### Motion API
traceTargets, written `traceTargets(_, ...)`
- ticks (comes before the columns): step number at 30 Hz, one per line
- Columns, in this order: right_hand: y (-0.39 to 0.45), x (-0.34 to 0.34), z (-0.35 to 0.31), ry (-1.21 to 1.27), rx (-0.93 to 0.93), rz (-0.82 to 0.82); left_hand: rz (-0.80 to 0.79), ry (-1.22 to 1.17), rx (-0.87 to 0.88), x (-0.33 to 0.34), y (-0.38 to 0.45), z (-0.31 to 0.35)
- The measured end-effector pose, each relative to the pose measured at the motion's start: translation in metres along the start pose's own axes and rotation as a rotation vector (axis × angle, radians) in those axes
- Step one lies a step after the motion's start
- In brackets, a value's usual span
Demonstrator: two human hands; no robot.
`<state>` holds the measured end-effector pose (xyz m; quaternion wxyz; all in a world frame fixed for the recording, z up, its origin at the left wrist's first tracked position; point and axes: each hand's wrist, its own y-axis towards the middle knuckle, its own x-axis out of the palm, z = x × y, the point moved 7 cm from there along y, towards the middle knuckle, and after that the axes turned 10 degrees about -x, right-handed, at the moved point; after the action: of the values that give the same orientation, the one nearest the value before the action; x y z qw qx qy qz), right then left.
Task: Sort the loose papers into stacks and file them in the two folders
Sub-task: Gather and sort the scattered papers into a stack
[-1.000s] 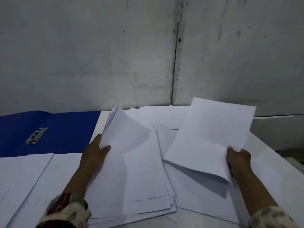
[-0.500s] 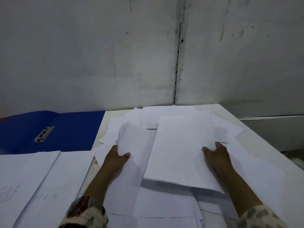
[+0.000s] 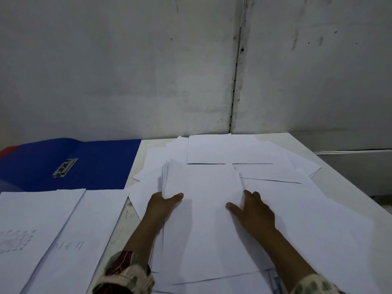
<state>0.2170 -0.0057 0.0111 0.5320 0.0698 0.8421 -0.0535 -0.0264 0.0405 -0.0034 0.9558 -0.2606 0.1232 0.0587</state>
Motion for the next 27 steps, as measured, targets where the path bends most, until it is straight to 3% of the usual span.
traceTargets(16, 0.047, -0.021, 0.020, 0.075, -0.023, 0.155, 0.108, 0.219, 0.128, -0.015, 0.004, 0.012)
traceTargets(21, 0.087, -0.006, 0.013, 0.213, -0.042, -0.020, 0.074, 0.213, 0.067, -0.015, 0.013, 0.009)
traceTargets(27, 0.112, -0.002, 0.001, 0.404, 0.055, -0.061, 0.054, 0.228, 0.018, -0.014, 0.023, 0.009)
